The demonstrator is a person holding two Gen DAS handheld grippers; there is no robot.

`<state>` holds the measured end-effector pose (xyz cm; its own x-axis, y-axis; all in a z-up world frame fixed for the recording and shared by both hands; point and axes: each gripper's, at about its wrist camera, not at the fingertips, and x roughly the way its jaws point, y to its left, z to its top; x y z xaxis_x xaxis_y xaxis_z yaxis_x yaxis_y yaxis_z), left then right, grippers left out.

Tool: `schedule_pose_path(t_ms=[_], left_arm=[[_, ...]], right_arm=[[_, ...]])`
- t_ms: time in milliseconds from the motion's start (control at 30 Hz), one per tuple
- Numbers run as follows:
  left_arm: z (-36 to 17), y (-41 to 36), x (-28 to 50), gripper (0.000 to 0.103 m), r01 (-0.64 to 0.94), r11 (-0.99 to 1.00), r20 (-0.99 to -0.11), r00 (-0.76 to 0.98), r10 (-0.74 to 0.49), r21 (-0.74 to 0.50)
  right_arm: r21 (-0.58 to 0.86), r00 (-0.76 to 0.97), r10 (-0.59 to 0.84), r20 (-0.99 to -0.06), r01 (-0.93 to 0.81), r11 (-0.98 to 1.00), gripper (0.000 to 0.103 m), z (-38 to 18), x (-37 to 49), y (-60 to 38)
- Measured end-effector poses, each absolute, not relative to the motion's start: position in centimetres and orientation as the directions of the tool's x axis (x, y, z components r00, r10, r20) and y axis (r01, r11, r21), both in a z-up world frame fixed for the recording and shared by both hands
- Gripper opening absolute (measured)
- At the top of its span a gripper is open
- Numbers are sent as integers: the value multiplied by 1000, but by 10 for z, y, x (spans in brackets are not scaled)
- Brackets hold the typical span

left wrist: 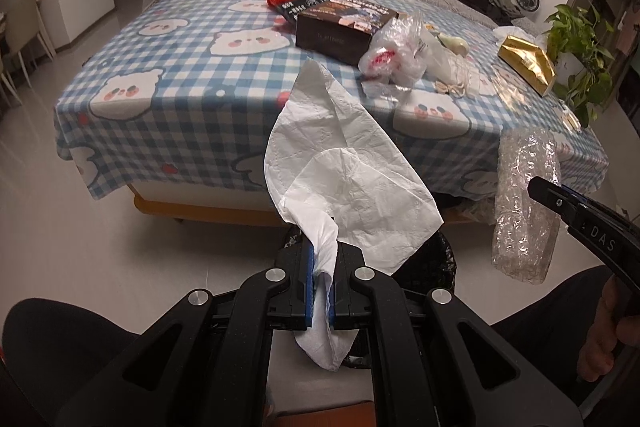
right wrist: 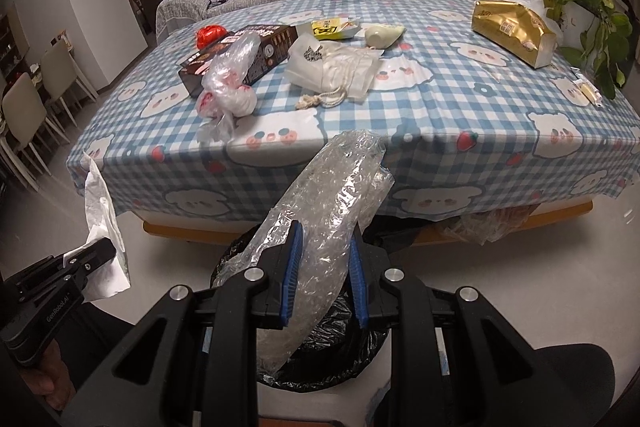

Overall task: Collect trash
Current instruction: 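Carry the tissue and bubble wrap with both tools over the black trash bin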

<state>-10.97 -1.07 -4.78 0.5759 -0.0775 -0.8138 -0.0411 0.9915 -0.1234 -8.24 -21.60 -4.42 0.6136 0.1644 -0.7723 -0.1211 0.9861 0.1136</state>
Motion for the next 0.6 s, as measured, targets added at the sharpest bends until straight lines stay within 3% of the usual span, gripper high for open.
schedule_pose_path(t_ms=[600], left_arm=[[-90, -6, -105, 3, -56, 986, -848, 521, -104, -155]], right_arm=[[94, 538, 154, -829, -138, 986, 22, -83, -78, -196]])
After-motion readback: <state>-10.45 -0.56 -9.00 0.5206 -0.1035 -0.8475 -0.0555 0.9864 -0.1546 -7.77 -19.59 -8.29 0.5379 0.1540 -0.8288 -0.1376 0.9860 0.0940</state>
